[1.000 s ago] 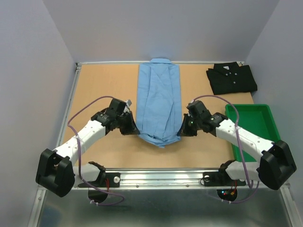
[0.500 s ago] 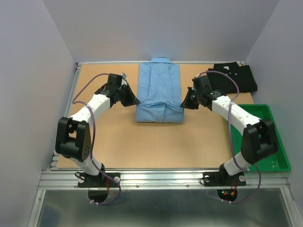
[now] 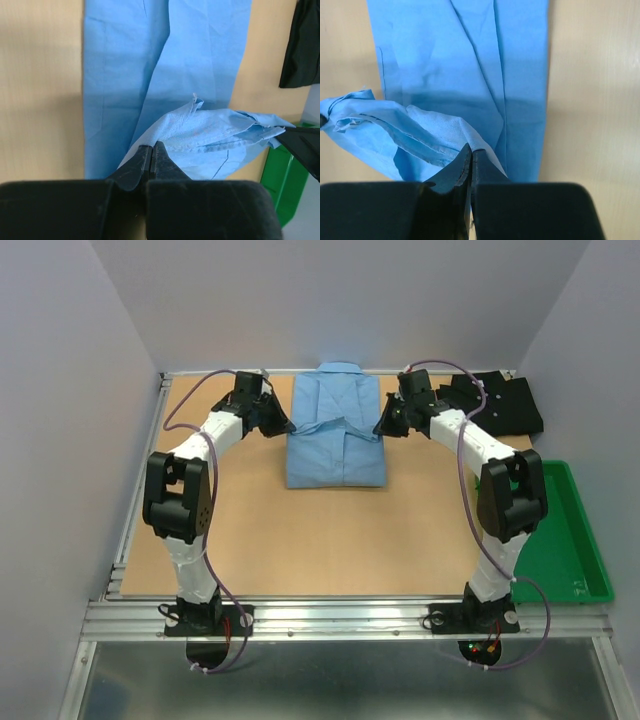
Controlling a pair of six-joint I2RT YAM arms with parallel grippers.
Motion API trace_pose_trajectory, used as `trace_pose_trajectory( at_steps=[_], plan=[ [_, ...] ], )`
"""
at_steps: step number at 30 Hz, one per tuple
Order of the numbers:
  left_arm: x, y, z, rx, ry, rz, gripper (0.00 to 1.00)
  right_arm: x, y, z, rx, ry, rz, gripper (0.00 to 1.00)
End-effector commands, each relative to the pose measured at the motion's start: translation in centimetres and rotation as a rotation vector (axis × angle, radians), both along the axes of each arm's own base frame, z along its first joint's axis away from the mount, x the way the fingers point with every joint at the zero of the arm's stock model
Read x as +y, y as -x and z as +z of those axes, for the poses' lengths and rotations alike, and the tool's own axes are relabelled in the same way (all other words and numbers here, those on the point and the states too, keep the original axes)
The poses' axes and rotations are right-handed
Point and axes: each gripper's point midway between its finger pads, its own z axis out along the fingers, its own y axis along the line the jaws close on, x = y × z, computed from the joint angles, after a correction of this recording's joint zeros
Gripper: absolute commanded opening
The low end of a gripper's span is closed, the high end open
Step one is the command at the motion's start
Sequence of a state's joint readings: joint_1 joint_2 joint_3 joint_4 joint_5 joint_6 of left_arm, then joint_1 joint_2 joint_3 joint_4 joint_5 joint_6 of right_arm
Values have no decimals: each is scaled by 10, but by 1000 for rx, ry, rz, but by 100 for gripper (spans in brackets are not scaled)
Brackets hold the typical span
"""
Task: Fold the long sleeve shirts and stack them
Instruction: Fold the shirt
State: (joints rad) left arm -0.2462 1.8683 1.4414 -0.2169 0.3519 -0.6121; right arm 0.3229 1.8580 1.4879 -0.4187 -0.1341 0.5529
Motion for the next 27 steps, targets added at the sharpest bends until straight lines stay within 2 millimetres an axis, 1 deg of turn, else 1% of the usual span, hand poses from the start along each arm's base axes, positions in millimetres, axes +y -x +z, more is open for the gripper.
trace_pose_trajectory(
  at_steps=[1, 2, 4, 5, 6, 8, 9, 11, 12, 14, 15, 17, 18, 19, 20, 21, 22, 23, 24, 25, 26, 27],
  plan=[
    [7, -31, 12, -95, -44, 16, 0, 5, -39, 25, -108, -17, 26, 1],
    [6, -36, 5, -95, -49, 9, 0, 5, -45, 16, -100, -10, 28, 1],
    [4, -42, -1, -102, -51, 0, 0, 7, -49, 9, -92, -4, 37, 1],
    [4, -44, -12, -87, -56, 2, 0, 8, -51, 3, -84, 0, 39, 1],
    [3, -47, -14, -96, -56, -4, 0, 8, -55, -5, -73, 6, 37, 1],
    [3, -49, -25, -84, -60, -5, 1, 10, -58, -15, -61, 7, 41, 1],
    [3, -50, -27, -88, -61, -5, 4, 11, -60, -24, -48, 12, 45, 1],
    [3, -51, -34, -86, -68, -5, 8, 11, -62, -30, -41, 15, 44, 2],
    [4, -53, -34, -93, -71, -2, 11, 10, -64, -34, -35, 18, 41, 3],
    [3, -55, -32, -109, -78, -9, 16, 10, -65, -36, -37, 22, 37, 6],
    [4, -56, -30, -117, -82, -7, 27, 9, -65, -36, -38, 27, 34, 16],
    [7, -59, -21, -144, -95, -3, 43, 7, -68, -29, -60, 40, 25, 27],
    [8, -61, -16, -159, -102, 2, 58, 4, -70, -24, -72, 47, 18, 36],
    [10, -61, -11, -169, -106, 8, 64, 4, -72, -15, -94, 49, 19, 40],
    [10, -61, 7, -206, -104, 9, 74, 2, -74, -1, -126, 55, 20, 50],
    [12, -61, 15, -224, -107, 18, 79, 2, -75, 9, -150, 56, 21, 55],
    [16, -59, 34, -263, -112, 35, 84, 0, -76, 19, -173, 62, 18, 58],
    [18, -58, 45, -284, -114, 43, 86, -1, -76, 29, -194, 65, 19, 62],
    [21, -56, 54, -302, -122, 53, 90, -2, -73, 50, -234, 61, 23, 67],
    [20, -52, 64, -321, -121, 56, 90, -2, -70, 59, -250, 57, 28, 67],
    [22, -44, 81, -351, -121, 61, 91, -2, -67, 69, -267, 50, 34, 68],
    [24, -38, 81, -351, -143, 63, 90, -1, -59, 80, -282, 34, 51, 68]
  ],
)
